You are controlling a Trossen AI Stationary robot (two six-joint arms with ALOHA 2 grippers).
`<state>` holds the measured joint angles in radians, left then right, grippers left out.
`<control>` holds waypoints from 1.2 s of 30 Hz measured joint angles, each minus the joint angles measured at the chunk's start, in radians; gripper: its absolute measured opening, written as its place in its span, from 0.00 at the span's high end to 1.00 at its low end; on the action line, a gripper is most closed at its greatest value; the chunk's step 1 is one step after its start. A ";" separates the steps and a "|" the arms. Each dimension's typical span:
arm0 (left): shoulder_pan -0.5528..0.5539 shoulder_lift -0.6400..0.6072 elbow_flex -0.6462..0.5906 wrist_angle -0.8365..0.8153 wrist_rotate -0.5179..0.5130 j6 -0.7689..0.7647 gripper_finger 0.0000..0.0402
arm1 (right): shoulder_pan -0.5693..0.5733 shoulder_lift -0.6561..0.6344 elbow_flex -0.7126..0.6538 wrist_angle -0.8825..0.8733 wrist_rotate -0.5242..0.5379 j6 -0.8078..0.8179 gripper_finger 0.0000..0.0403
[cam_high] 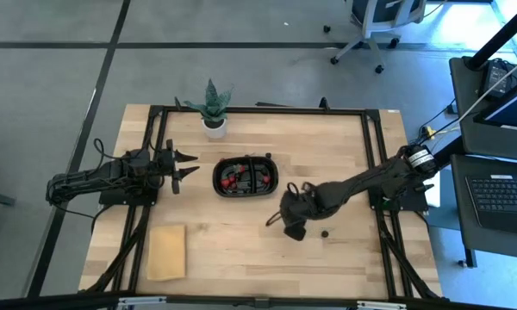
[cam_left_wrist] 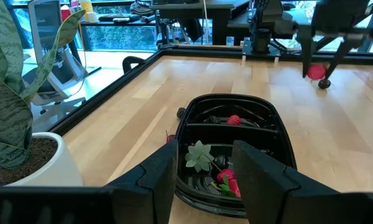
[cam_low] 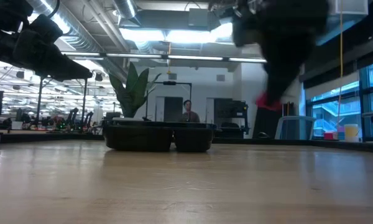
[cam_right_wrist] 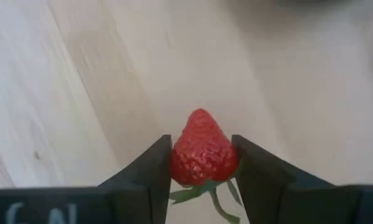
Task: Pick and placing Produce into tupperware
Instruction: Put the red strawberry into the black bin
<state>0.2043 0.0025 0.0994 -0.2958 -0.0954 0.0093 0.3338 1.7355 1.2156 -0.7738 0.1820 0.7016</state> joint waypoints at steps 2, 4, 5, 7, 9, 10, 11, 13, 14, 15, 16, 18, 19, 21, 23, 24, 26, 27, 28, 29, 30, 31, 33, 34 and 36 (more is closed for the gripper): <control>0.000 0.000 0.000 0.000 0.000 0.000 0.63 | -0.028 0.000 0.040 0.017 0.020 -0.085 0.63; 0.000 0.000 0.000 0.000 0.000 0.000 0.63 | -0.057 -0.001 0.075 0.058 0.029 -0.170 0.63; 0.000 0.000 0.000 0.000 0.000 0.000 0.63 | -0.072 -0.001 0.089 0.090 0.030 -0.215 0.62; 0.000 0.000 0.000 0.000 0.000 0.000 0.63 | -0.100 -0.002 0.113 0.160 0.031 -0.301 0.61; 0.000 0.000 0.000 0.000 0.000 0.000 0.63 | -0.129 -0.002 0.134 0.238 0.030 -0.381 0.61; 0.000 0.000 0.000 0.000 0.000 0.000 0.63 | -0.145 -0.002 0.140 0.286 0.030 -0.416 0.61; 0.000 0.000 0.000 0.000 0.000 0.000 0.63 | -0.160 -0.002 0.141 0.336 0.029 -0.451 0.62; 0.000 0.000 0.000 0.000 0.000 0.000 0.63 | -0.190 -0.002 0.141 0.424 0.029 -0.511 0.62; 0.000 0.000 0.000 0.000 0.000 0.000 0.63 | -0.205 -0.002 0.141 0.465 0.029 -0.539 0.62; 0.000 0.000 0.000 0.000 0.000 0.000 0.63 | -0.219 -0.002 0.141 0.502 0.029 -0.559 0.62; 0.000 0.000 0.000 0.000 0.000 0.000 0.63 | -0.233 0.004 0.141 0.541 0.029 -0.577 0.62; 0.000 0.000 0.000 0.000 0.000 0.000 0.63 | -0.259 0.015 0.141 0.598 0.028 -0.603 0.62; 0.000 0.000 0.000 0.000 0.000 0.000 0.63 | -0.271 0.030 0.141 0.631 0.028 -0.610 0.61; 0.000 0.000 0.000 0.000 0.000 0.000 0.63 | -0.292 0.057 0.141 0.682 0.017 -0.626 0.61; 0.000 0.000 0.000 -0.001 0.000 0.000 0.63 | -0.313 0.094 0.141 0.739 -0.028 -0.630 0.61; 0.000 0.000 0.000 -0.001 0.000 0.000 0.63 | -0.322 0.116 0.141 0.752 -0.049 -0.630 0.61; 0.000 0.000 0.000 -0.001 0.000 0.001 0.63 | -0.338 0.159 0.141 0.777 -0.084 -0.628 0.61; 0.000 0.000 0.000 -0.001 0.000 0.001 0.63 | -0.343 0.183 0.140 0.785 -0.091 -0.628 0.61; 0.000 0.000 0.000 -0.001 0.000 0.000 0.63 | -0.349 0.204 0.140 0.804 -0.098 -0.627 0.61; 0.000 0.000 0.000 -0.001 0.000 0.001 0.63 | -0.353 0.220 0.140 0.800 -0.099 -0.626 0.61; 0.000 0.000 0.000 -0.002 0.000 0.001 0.63 | -0.357 0.239 0.140 0.805 -0.099 -0.621 0.61; 0.000 0.000 0.000 -0.002 0.000 0.001 0.63 | -0.359 0.256 0.141 0.820 -0.101 -0.607 0.61; 0.000 0.000 0.000 -0.002 0.000 0.001 0.63 | -0.364 0.285 0.140 0.813 -0.100 -0.601 0.61; 0.000 0.000 0.000 -0.002 0.000 0.001 0.63 | -0.365 0.296 0.140 0.812 -0.100 -0.600 0.61; 0.000 0.000 0.000 -0.002 0.000 0.001 0.63 | -0.367 0.317 0.140 0.822 -0.100 -0.598 0.61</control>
<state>0.2045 0.0025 0.0994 -0.2974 -0.0956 0.0101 -0.0332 2.0526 1.3560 0.0481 0.0816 0.1035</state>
